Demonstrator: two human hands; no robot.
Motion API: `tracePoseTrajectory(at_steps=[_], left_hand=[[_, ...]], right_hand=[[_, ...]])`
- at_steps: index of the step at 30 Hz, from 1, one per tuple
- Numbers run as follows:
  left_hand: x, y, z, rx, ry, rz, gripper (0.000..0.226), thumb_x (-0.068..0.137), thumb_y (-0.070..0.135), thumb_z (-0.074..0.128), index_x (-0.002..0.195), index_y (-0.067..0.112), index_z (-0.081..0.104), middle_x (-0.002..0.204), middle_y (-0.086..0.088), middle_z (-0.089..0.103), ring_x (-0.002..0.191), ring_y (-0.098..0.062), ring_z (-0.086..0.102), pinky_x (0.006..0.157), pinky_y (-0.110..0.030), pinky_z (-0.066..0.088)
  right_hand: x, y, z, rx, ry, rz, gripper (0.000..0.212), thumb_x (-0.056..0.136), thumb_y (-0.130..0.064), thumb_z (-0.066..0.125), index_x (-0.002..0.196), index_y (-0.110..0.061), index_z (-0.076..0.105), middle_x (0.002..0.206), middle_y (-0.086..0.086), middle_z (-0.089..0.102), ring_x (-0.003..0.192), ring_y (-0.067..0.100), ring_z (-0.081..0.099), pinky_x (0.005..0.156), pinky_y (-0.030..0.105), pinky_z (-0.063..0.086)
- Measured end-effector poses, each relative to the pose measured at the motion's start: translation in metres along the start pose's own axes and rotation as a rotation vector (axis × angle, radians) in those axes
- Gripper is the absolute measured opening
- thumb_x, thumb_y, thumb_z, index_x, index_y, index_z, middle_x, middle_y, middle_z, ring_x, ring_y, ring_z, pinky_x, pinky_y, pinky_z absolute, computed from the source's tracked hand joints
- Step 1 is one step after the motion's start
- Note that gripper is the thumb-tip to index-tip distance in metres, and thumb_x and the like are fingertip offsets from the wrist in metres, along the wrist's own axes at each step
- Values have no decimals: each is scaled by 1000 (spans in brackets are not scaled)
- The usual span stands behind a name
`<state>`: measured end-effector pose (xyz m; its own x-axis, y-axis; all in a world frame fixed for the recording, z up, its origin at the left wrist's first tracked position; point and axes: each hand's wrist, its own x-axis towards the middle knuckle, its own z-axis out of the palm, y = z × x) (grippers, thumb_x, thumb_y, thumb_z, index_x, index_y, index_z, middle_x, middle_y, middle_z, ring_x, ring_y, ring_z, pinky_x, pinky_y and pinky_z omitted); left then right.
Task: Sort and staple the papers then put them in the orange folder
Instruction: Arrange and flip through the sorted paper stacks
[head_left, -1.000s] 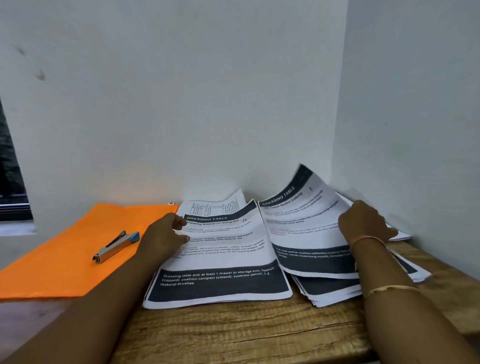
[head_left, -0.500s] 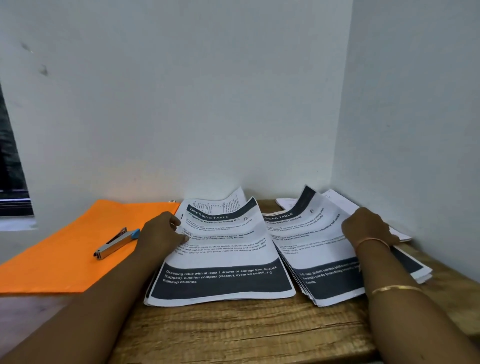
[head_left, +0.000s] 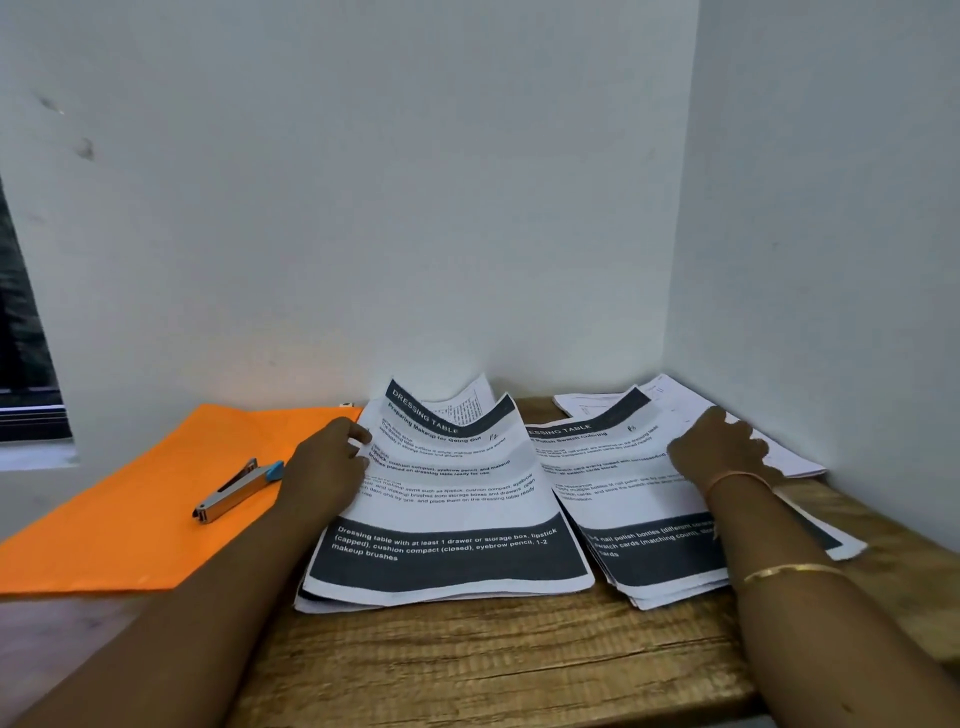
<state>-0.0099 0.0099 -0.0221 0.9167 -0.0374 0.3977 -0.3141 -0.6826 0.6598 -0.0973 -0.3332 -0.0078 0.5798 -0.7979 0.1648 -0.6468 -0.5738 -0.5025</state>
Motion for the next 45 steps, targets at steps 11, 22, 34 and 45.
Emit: tracePoseTrajectory(at_steps=[11,22,34,45], left_hand=[[2,2,0,-105,129,49,20,94,1,48,100,7,66,118,-8,62,112,-24,53,79,-21,33],[4,0,-1,-219,167,-29,18,93,4,51,102,7,67,114,-8,63,109,-23,54,84,-25,36],[5,0,1,-287,137,-107,17,94,4,48,103,9,61,107,-8,61,87,-23,54,73,-33,43],[4,-9,2,-42,53,-105,15,88,14,60,103,12,63,112,-6,63,105,-25,55,81,-31,39]], right_hand=[[-28,-42,20,38,387,-556,31,87,-27,61,105,-2,63,105,21,61,102,40,54,82,44,44],[-56,-61,12,882,-671,-443,49,95,-24,55,139,-17,34,110,2,60,80,14,60,66,25,47],[-64,-64,3,930,-921,-439,51,83,17,33,106,-18,62,109,12,67,95,26,61,83,34,51],[-25,-31,-9,385,9,-236,18,86,-17,45,96,-10,58,97,10,59,90,31,54,77,31,40]])
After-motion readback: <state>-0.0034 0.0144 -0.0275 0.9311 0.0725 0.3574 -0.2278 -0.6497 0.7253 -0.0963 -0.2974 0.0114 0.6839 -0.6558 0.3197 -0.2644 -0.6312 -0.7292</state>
